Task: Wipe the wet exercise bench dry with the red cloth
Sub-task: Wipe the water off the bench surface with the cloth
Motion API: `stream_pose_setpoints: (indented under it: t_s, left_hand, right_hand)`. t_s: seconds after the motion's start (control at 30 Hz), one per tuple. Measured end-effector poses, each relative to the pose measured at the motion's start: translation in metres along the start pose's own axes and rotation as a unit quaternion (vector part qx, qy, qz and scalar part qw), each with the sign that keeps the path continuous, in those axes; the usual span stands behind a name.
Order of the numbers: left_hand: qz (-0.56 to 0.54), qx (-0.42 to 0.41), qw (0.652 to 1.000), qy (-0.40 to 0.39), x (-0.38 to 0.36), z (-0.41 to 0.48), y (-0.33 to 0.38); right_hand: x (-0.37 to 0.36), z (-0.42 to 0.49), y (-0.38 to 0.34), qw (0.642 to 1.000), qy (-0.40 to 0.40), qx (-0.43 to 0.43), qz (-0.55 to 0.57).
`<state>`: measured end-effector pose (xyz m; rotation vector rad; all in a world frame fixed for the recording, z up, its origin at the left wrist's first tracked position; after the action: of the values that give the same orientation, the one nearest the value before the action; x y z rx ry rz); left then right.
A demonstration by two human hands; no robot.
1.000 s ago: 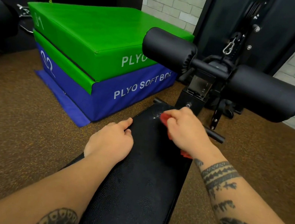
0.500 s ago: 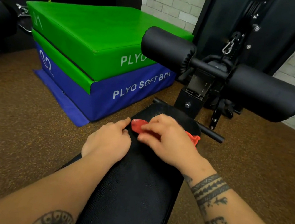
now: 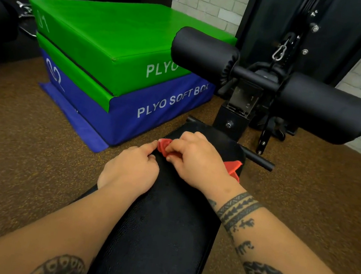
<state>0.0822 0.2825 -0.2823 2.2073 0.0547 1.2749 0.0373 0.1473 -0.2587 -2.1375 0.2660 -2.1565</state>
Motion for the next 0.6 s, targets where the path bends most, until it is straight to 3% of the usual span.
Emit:
stream_pose_setpoints:
  t_s: [0.47,0.53,0.6]
  left_hand:
    - [-0.006,-0.028,1.0,0.006,-0.002,0.006,-0.004]
    - [-0.005,-0.023,1.0,0.007,-0.001,0.006,-0.005]
    - [-0.005,-0.02,1.0,0.011,-0.001,0.005,-0.005]
  right_hand:
    - [0.019,0.042,0.073,0.982,0.066,-0.171,-0.039]
    - [0.028,0.045,0.053,0.988,0.088,-0.125,-0.017]
    - [0.026,0.042,0.023,0.998,0.049,-0.038,-0.007]
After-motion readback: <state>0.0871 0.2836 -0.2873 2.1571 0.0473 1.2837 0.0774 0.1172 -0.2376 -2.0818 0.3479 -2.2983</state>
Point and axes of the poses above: each hand's wrist, its own z-axis towards the middle knuckle, its own x-axis out of the back of the hand, y = z × x, the point moved 6 cm from there along z, towards the middle knuckle, and after that the axes turned 13 degrees about -y, right-handed, at the moved point
